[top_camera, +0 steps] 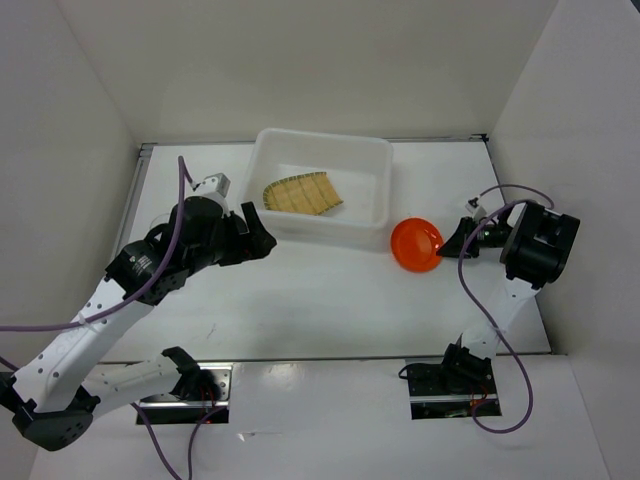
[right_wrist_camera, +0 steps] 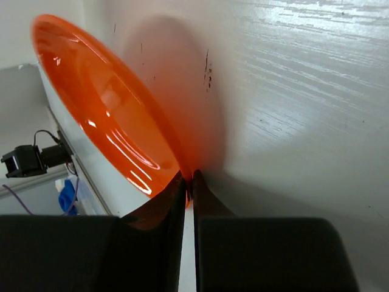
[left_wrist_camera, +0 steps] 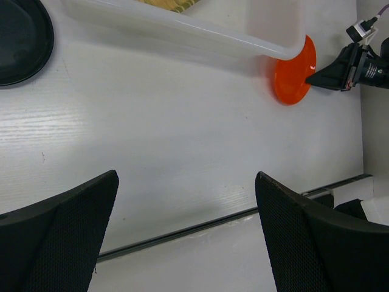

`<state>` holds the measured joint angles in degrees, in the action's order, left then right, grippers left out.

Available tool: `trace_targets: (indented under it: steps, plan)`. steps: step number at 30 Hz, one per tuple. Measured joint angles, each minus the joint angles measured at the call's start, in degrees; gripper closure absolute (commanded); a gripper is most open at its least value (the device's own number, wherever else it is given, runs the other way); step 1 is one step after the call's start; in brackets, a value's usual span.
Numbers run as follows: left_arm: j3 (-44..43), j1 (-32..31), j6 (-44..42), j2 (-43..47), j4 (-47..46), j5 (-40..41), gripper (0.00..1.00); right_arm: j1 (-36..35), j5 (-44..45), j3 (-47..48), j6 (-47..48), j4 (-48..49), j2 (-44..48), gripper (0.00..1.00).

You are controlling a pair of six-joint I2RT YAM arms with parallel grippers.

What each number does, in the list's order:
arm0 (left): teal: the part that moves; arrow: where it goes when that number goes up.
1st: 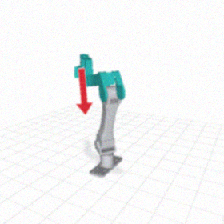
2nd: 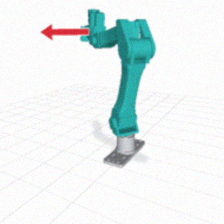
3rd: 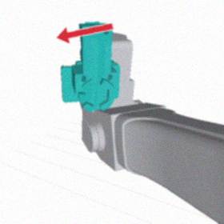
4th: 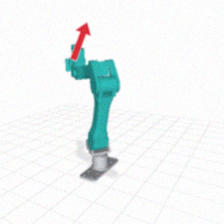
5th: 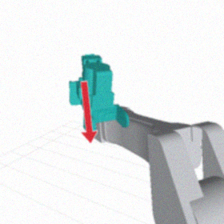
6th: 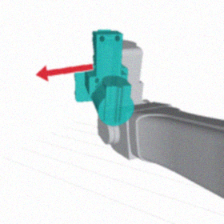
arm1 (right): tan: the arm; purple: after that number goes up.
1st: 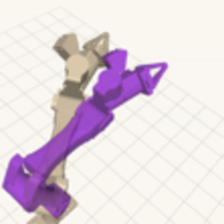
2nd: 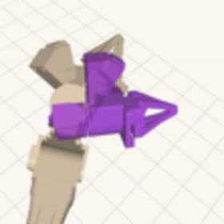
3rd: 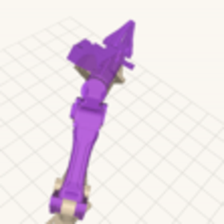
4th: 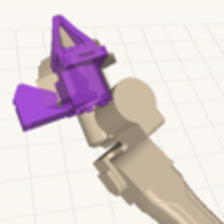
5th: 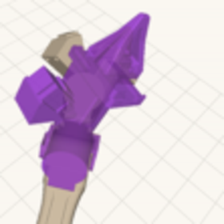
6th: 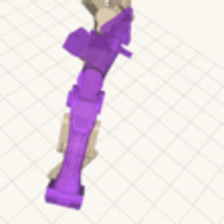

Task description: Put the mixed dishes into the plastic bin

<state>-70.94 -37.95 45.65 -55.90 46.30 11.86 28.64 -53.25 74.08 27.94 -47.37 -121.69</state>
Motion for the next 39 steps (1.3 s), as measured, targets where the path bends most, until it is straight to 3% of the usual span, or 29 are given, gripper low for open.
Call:
trace_targets:
  steps: [1, 14, 29, 39]
  plan:
    - [0.0, 0.0, 0.1, 0.0, 0.0, 0.1, 0.01, 0.0, 0.1, 0.0, -0.1, 0.0, -0.2, 1.0]
    - [0.7, 0.0, 1.2, 0.7, -0.1, 0.5, 0.01, 0.3, 3.8, -0.3, -0.4, -3.0, 1.4, 1.0]
    - [1.0, 0.0, 1.0, 5.1, -0.1, 3.3, 0.01, 5.6, 7.6, -0.6, 12.0, -17.0, 10.9, 1.0]
    - [1.8, 0.0, 0.9, 6.7, 0.0, 4.0, 0.01, -2.1, 7.6, -0.6, 13.5, -17.9, 11.0, 1.0]
